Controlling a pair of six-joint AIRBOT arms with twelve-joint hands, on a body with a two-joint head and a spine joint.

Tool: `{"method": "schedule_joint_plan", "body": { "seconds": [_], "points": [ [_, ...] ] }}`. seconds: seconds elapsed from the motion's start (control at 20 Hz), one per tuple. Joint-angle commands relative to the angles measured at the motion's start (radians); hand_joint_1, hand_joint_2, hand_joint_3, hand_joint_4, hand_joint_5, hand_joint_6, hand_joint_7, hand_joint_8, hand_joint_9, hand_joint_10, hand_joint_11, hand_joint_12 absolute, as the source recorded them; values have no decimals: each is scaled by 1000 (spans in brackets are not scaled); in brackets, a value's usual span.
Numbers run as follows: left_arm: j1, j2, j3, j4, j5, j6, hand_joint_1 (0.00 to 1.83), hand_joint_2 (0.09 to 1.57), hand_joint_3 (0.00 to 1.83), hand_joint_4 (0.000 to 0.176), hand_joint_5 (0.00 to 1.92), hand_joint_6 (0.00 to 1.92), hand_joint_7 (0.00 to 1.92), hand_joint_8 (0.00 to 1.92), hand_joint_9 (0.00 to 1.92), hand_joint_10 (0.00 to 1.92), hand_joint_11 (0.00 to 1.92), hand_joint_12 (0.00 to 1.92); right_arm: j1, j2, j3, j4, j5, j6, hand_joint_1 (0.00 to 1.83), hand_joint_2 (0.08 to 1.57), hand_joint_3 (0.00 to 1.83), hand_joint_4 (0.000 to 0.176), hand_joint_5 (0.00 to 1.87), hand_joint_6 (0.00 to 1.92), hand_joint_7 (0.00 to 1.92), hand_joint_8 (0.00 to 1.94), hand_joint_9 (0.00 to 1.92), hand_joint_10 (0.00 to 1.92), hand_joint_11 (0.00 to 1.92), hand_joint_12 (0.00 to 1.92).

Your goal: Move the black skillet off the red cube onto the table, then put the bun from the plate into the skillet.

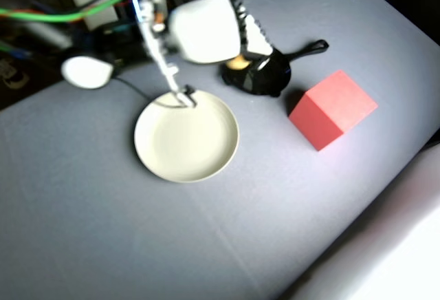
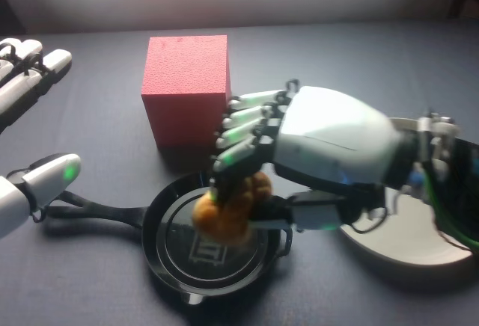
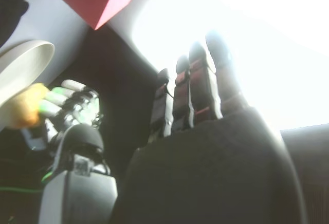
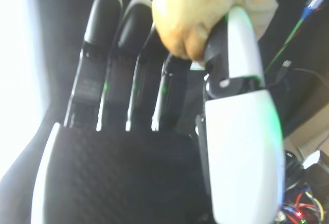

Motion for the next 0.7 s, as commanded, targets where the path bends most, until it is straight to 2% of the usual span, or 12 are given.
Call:
{"method": "schedule_joint_plan", "body": {
  "seconds": [0.0,0.05,0.1,0.15,0.2,0.25,0.3,0.35,0.4,0.45,0.5,0.65],
  "points": [
    [0,11,-3,4,-144,-1,0,1356,8,55,123,5,113,3,122,4,0,478,17,-10,8,30,73,2,1243,1145,0,0,1034,933,838,1219,643,1217,478,1503],
    [4,12,-3,1,-145,-1,0,1346,2,47,123,3,108,1,118,2,0,483,23,-26,16,28,51,2,1233,1128,0,0,1075,869,852,1180,686,1063,500,1419],
    [5,12,-3,-1,-145,-1,0,1337,0,54,120,1,100,0,105,1,0,459,27,-40,23,28,36,-2,1227,1131,1,0,1060,888,841,1189,690,926,474,1341],
    [5,11,-2,-2,-146,-1,0,1344,1,46,124,2,94,0,98,0,0,428,31,-55,27,32,19,-17,1217,1178,0,0,984,1057,734,1276,605,738,335,1277],
    [6,10,-2,-3,-146,-1,0,1347,2,34,133,3,102,3,112,4,0,456,32,-63,27,38,10,-29,1199,1103,0,3,748,519,450,660,423,562,133,1245],
    [6,10,-3,-5,-147,-1,0,1355,4,21,133,2,105,2,121,6,0,509,32,-67,27,40,3,-39,1158,1074,0,61,686,200,396,294,388,377,94,1164],
    [8,9,-3,-7,-150,-1,0,1350,0,56,128,0,101,1,122,3,0,481,32,-66,27,40,-4,-44,1100,1017,0,113,473,10,294,22,320,100,3,995],
    [11,8,-3,-10,-154,-1,0,1350,0,56,128,0,101,1,122,3,0,481,32,-66,25,40,-14,-49,1100,1017,0,113,473,10,294,22,320,100,3,995],
    [12,7,-5,-11,-157,-1,0,1346,0,66,121,2,109,5,121,3,0,447,32,-66,24,41,-18,-49,1000,1055,8,138,307,0,177,0,261,13,0,898],
    [14,7,-6,-13,-161,-1,0,1346,0,66,121,2,109,5,121,3,0,447,32,-65,22,49,-20,-49,1000,1055,8,138,307,0,177,0,261,13,0,898],
    [18,7,-8,-16,-164,-1,0,1356,1,48,131,3,131,9,131,5,0,429,31,-65,20,63,-22,-49,1041,1049,0,135,279,4,144,0,271,12,0,914],
    [32,8,-16,-25,-180,-1,0,1376,5,34,154,4,164,7,151,6,0,474,8,-40,16,96,-26,-49,1060,1016,0,125,218,0,110,0,183,0,0,843]
  ]
}}
